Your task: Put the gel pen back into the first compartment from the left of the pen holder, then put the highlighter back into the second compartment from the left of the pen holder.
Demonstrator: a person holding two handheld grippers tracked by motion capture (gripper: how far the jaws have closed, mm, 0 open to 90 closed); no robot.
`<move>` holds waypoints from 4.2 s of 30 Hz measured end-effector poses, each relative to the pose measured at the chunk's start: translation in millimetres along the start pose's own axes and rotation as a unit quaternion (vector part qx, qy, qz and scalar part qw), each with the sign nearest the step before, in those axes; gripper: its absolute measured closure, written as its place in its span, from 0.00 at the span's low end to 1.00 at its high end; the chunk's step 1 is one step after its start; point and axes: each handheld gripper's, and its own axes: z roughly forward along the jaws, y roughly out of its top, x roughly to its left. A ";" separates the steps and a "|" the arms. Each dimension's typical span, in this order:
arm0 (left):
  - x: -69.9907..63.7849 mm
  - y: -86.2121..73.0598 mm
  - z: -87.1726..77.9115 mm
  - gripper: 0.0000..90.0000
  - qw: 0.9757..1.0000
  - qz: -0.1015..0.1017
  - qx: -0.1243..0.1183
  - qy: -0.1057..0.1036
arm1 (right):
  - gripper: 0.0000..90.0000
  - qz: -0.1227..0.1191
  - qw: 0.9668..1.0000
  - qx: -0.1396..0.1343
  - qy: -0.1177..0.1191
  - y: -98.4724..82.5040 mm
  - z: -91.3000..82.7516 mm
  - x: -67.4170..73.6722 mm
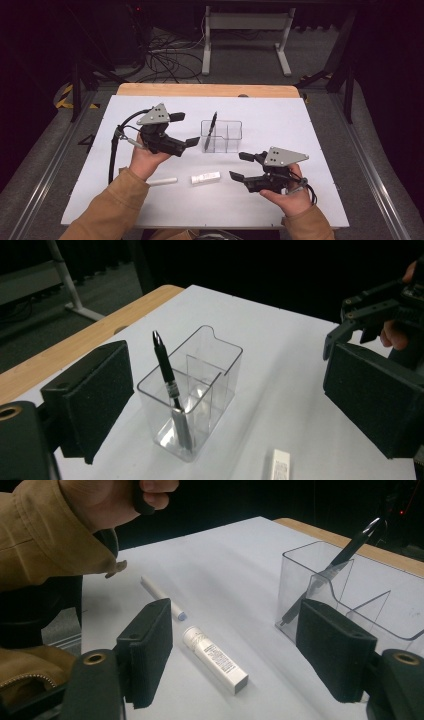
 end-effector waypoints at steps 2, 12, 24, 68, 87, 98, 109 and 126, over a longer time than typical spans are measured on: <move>-0.2 -1.2 -5.0 0.06 1.000 0.001 0.003 0.003 | 0.35 0.001 1.000 -0.001 0.000 0.1 -0.3 -0.2; -4.5 -10.3 -20.7 0.06 1.000 0.016 0.025 0.011 | 0.34 0.000 1.000 -0.001 -0.008 0.0 -1.9 -2.1; -9.4 -30.5 -34.4 0.06 0.996 0.013 0.092 -0.006 | 0.33 -0.002 1.000 0.000 -0.027 -4.1 -8.0 -5.0; 6.9 -72.8 -34.2 0.13 0.984 0.003 0.171 -0.043 | 0.33 0.012 0.997 -0.008 -0.076 -20.5 -22.9 -9.8; 4.7 -88.6 -16.2 0.24 0.961 0.037 0.274 -0.025 | 0.32 0.015 0.997 -0.001 -0.070 -21.8 -21.1 -10.5; 0.1 -95.7 -5.2 0.29 0.938 0.040 0.341 -0.049 | 0.32 0.017 0.998 -0.002 -0.066 -21.5 -22.0 -10.6; -0.8 -99.8 -3.8 0.47 0.923 0.046 0.379 -0.047 | 0.32 0.018 0.998 0.003 -0.064 -22.1 -20.9 -10.1; -7.4 -101.9 -1.1 0.72 0.910 0.089 0.402 -0.048 | 0.32 0.018 0.998 0.005 -0.065 -22.5 -20.5 -10.4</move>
